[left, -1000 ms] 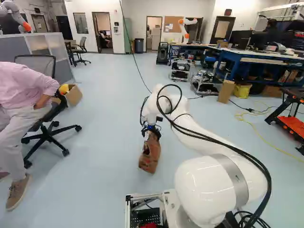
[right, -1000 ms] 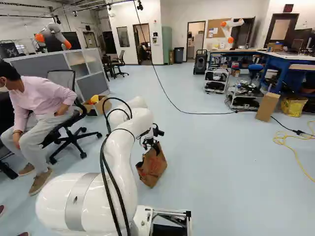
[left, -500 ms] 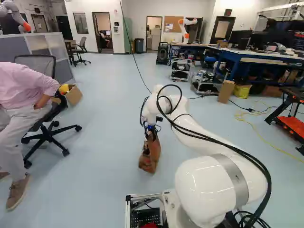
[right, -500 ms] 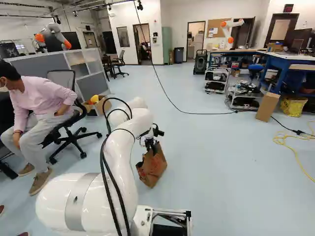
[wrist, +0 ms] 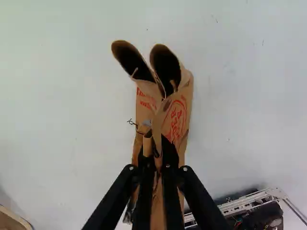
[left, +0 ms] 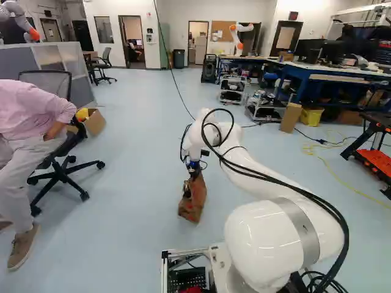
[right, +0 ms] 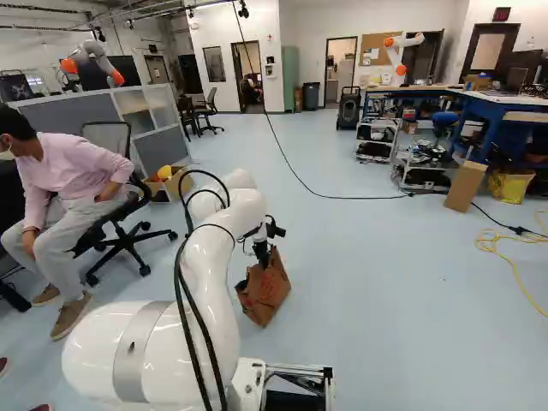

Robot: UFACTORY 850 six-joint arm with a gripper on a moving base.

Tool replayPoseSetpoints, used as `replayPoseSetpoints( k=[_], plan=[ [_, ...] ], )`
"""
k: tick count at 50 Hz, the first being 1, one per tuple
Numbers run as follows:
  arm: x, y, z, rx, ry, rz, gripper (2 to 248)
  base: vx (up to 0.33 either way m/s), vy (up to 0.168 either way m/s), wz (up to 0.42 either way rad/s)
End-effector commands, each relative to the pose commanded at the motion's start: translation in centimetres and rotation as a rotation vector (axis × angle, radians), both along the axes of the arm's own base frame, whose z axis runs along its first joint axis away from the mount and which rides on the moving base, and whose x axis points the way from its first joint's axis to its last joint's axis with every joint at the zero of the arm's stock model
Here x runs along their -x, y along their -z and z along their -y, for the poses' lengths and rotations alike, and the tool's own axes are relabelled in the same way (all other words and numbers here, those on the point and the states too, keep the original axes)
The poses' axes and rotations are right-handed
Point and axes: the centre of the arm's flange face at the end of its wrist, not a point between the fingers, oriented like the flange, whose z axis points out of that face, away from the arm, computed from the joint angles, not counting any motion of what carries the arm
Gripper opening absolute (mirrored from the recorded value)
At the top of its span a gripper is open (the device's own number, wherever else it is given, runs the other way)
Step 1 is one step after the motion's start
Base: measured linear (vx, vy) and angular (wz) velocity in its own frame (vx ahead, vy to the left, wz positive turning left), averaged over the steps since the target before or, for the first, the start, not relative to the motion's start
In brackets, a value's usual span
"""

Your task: Pick up the grocery bag from the ground

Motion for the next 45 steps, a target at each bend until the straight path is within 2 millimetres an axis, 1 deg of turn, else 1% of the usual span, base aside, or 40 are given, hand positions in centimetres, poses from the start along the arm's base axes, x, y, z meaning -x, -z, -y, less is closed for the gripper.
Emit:
replayPoseSetpoints(
  k=[24,31,45],
  plan=[
    [-0.2,-0.1,0.0,-0.003,0.0,0.024,24,0.0,0.0,0.0],
    [-0.3,-1.6,0.0,-0.003,0.0,0.025,24,0.0,0.0,0.0],
    [-0.1,-5.4,-0.1,-0.006,-0.001,0.055,24,0.0,0.0,0.0]
  ],
)
